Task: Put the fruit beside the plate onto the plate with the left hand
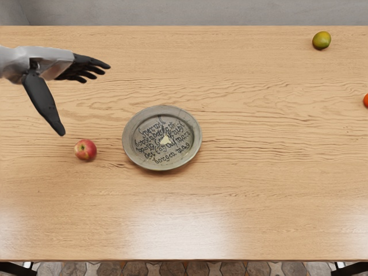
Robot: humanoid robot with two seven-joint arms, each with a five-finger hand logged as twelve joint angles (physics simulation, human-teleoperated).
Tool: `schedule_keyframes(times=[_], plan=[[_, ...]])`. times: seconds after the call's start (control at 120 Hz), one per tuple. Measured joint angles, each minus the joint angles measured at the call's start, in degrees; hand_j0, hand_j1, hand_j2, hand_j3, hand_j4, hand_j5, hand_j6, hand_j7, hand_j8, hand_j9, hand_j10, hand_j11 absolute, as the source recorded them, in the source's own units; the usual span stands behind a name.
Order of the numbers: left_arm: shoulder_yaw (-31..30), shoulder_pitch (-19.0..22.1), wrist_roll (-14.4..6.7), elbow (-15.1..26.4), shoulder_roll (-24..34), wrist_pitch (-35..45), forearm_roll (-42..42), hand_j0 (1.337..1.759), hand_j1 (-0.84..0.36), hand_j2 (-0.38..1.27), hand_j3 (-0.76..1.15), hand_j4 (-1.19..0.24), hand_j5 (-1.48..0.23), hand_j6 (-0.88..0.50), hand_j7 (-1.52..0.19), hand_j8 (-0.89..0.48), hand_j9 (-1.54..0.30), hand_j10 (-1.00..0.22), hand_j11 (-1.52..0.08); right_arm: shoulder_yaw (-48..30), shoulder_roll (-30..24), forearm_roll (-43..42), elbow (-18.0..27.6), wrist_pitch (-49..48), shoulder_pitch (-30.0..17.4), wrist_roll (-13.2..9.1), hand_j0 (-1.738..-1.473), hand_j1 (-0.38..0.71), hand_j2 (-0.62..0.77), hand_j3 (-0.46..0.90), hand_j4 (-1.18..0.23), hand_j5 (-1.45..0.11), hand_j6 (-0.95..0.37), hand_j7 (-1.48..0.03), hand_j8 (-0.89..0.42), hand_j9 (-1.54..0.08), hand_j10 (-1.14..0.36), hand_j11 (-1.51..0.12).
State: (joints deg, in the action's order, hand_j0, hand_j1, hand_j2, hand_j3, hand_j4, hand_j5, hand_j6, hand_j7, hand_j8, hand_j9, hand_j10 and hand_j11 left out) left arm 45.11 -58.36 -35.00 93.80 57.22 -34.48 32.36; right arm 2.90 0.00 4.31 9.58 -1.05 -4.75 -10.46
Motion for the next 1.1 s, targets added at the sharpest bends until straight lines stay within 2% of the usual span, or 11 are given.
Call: schedule_keyframes(times=[0.2,0.25,0.333,0.392,0.442,0.558,0.7,0.908,1.1], plan=[[0.4,-0.1,0.0,0.1,0.8,-0.5,-0.6,1.658,0.28,0.01,0.00,-0.06,-0.08,-0.07,-0.08,-0.07,-0.08,-0.06,-0.08,0.0,0.0,0.0,0.0,0.0,0.0,0.0,-1.658,-0.35,0.00,0.00,0.00,0.00,0.00,0.00,0.00,0.00,0.00,0.00],[0.2,0.1,0.0,0.6,0.5,-0.5,1.6,1.658,0.28,0.01,0.00,-0.06,-0.08,-0.06,-0.08,-0.06,-0.08,-0.06,-0.08,0.0,0.0,0.0,0.0,0.0,0.0,0.0,-1.658,-0.35,0.00,0.00,0.00,0.00,0.00,0.00,0.00,0.00,0.00,0.00],[-0.2,1.2,0.0,2.6,-2.4,-0.5,8.6,1.658,0.28,0.01,0.00,-0.06,-0.08,-0.06,-0.08,-0.06,-0.08,-0.06,-0.08,0.0,0.0,0.0,0.0,0.0,0.0,0.0,-1.658,-0.35,0.00,0.00,0.00,0.00,0.00,0.00,0.00,0.00,0.00,0.00],[-1.5,3.9,0.0,3.4,-7.4,-0.5,16.8,1.658,0.28,0.01,0.00,-0.07,-0.08,-0.07,-0.08,-0.07,-0.08,-0.06,-0.08,0.0,0.0,0.0,0.0,0.0,0.0,0.0,-1.658,-0.35,0.00,0.00,0.00,0.00,0.00,0.00,0.00,0.00,0.00,0.00],[-2.6,6.0,0.0,3.8,-9.4,-0.5,23.6,1.658,0.27,0.02,0.00,-0.07,-0.09,-0.07,-0.09,-0.07,-0.09,-0.07,-0.09,0.0,0.0,0.0,0.0,0.0,0.0,0.0,-1.658,-0.35,0.00,0.00,0.00,0.00,0.00,0.00,0.00,0.00,0.00,0.00],[-3.8,11.7,0.0,4.7,-10.5,2.0,35.6,1.658,0.21,0.02,0.00,-0.12,-0.15,-0.12,-0.15,-0.12,-0.15,-0.12,-0.15,0.0,0.0,0.0,0.0,0.0,0.1,0.0,-1.658,-0.35,0.00,0.00,0.00,0.00,0.00,0.00,0.00,0.00,0.00,0.00],[-9.0,12.2,0.0,5.7,-11.5,11.7,46.6,1.658,0.16,0.03,0.00,-0.17,-0.21,-0.17,-0.21,-0.17,-0.21,-0.16,-0.21,0.0,0.0,0.0,0.0,0.0,0.1,0.0,-1.658,-0.35,0.00,0.00,0.00,0.00,0.00,0.00,0.00,0.00,0.00,0.00],[-18.0,12.5,0.0,5.8,-11.5,21.7,52.0,1.658,0.03,0.06,0.00,-0.27,-0.35,-0.28,-0.35,-0.27,-0.35,-0.27,-0.35,0.0,0.0,0.0,0.0,0.0,0.1,0.0,-1.658,-0.35,0.00,0.00,0.00,0.00,0.00,0.00,0.00,0.00,0.00,0.00],[-21.9,13.4,0.0,5.4,-11.3,25.3,53.1,1.658,-0.01,0.07,0.00,-0.31,-0.40,-0.31,-0.40,-0.31,-0.40,-0.31,-0.40,0.0,0.0,0.0,0.0,0.0,0.1,0.0,-1.658,-0.35,0.00,0.00,0.00,0.00,0.00,0.00,0.00,0.00,0.00,0.00]])
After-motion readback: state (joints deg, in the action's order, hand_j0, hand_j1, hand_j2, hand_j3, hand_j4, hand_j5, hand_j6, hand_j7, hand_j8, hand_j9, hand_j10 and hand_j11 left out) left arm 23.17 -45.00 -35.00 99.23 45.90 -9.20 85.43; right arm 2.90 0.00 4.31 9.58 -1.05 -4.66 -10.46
